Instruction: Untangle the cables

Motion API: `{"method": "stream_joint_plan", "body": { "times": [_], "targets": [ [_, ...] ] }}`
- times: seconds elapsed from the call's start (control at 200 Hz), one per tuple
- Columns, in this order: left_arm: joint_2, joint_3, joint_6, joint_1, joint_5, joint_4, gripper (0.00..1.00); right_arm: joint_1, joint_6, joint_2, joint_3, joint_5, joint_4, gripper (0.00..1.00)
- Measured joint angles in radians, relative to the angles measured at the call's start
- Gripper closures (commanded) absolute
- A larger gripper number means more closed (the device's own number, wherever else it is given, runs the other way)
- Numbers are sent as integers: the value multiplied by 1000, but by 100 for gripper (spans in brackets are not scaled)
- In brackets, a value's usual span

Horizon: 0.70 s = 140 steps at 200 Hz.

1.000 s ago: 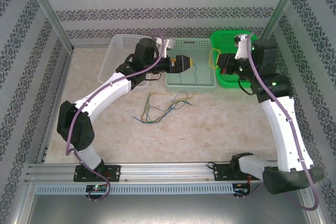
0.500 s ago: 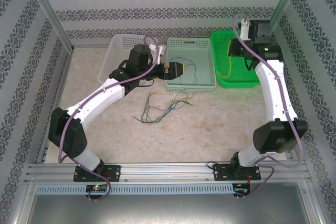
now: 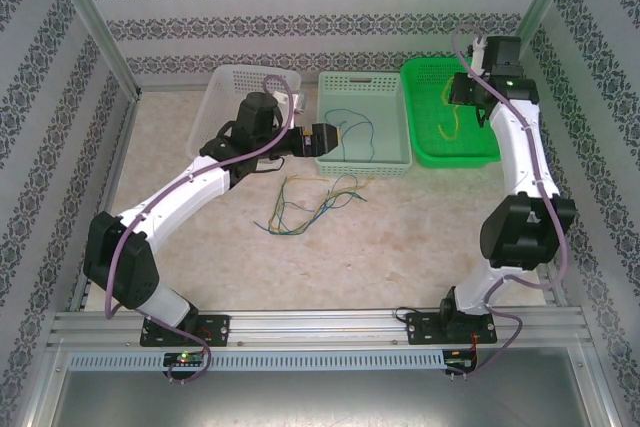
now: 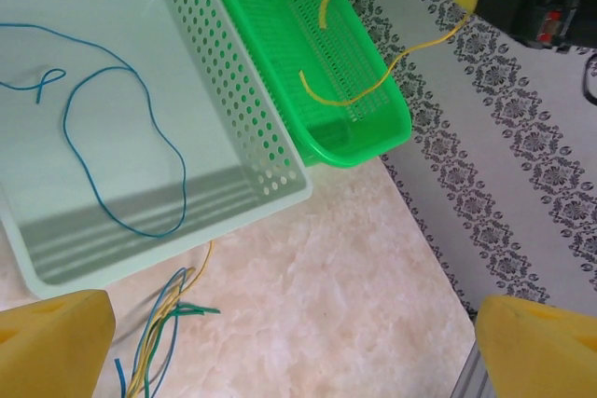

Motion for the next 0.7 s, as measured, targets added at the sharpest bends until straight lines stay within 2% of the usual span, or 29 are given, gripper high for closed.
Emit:
{"method": "stream_joint_plan", "body": {
  "times": [0.05, 0.12, 0.205, 0.27, 0.36, 0.545, 0.6, 0.699],
  "targets": [
    [-3, -6, 0, 0, -2, 0, 0, -4, 0, 31, -4, 0, -3, 83],
    [-9, -14, 8, 0, -11, -9, 0, -11, -2, 89, -5, -2, -19, 76],
    [-13, -18, 30, 0, -31, -42, 0, -19, -5, 173, 13, -2, -76, 60],
    [-14, -28, 51, 0, -46, -64, 0, -26, -1, 238, 40, 1, -125, 36],
    [-15, -62, 80, 0, -64, -98, 1, -28, -2, 282, 53, 5, -172, 20],
    [26, -130, 117, 0, -68, -160, 1, -27, 27, 211, 51, 8, -182, 7],
    [53, -138, 122, 0, -67, -169, 3, -27, 42, 160, 46, 5, -175, 8],
    [89, -150, 127, 0, -67, -177, 8, -22, 77, 47, 20, -19, -158, 15]
  ]
}}
